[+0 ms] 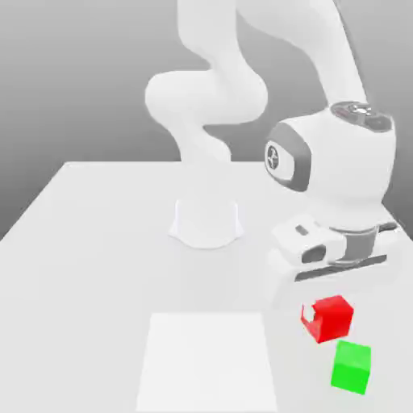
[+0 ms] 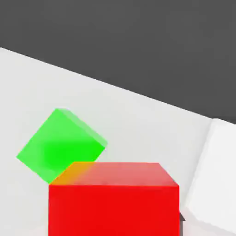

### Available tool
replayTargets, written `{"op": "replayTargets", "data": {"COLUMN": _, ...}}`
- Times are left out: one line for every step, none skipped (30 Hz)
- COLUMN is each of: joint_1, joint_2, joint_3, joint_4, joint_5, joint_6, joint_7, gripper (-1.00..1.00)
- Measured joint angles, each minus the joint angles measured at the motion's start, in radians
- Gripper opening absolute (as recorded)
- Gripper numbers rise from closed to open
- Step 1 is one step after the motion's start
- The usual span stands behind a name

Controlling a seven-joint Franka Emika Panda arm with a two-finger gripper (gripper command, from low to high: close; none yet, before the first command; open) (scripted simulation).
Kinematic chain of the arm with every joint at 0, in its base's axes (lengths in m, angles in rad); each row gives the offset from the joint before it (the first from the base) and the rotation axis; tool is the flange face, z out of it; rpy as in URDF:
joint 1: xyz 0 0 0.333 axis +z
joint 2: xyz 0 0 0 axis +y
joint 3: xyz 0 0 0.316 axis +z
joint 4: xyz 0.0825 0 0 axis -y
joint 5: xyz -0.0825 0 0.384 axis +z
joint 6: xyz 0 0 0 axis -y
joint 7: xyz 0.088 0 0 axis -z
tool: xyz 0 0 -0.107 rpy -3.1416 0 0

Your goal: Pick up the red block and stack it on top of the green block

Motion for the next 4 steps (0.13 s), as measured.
{"op": "replayTargets", "data": {"joint_1": 0.011, "joint_2": 0.028, "joint_3": -0.009, "joint_4": 0.008, "joint_5": -0.022, "joint_6": 0.019, "joint_7": 0.012, "gripper": 1.00}}
{"op": "replayTargets", "data": {"joint_1": 0.011, "joint_2": 0.028, "joint_3": -0.009, "joint_4": 0.008, "joint_5": -0.022, "joint_6": 0.019, "joint_7": 0.012, "gripper": 1.00}}
{"op": "replayTargets", "data": {"joint_1": 0.011, "joint_2": 0.028, "joint_3": -0.009, "joint_4": 0.008, "joint_5": -0.022, "joint_6": 0.019, "joint_7": 0.012, "gripper": 1.00}}
{"op": "replayTargets", "data": {"joint_1": 0.011, "joint_2": 0.028, "joint_3": -0.009, "joint_4": 0.008, "joint_5": -0.022, "joint_6": 0.019, "joint_7": 0.012, "gripper": 1.00}}
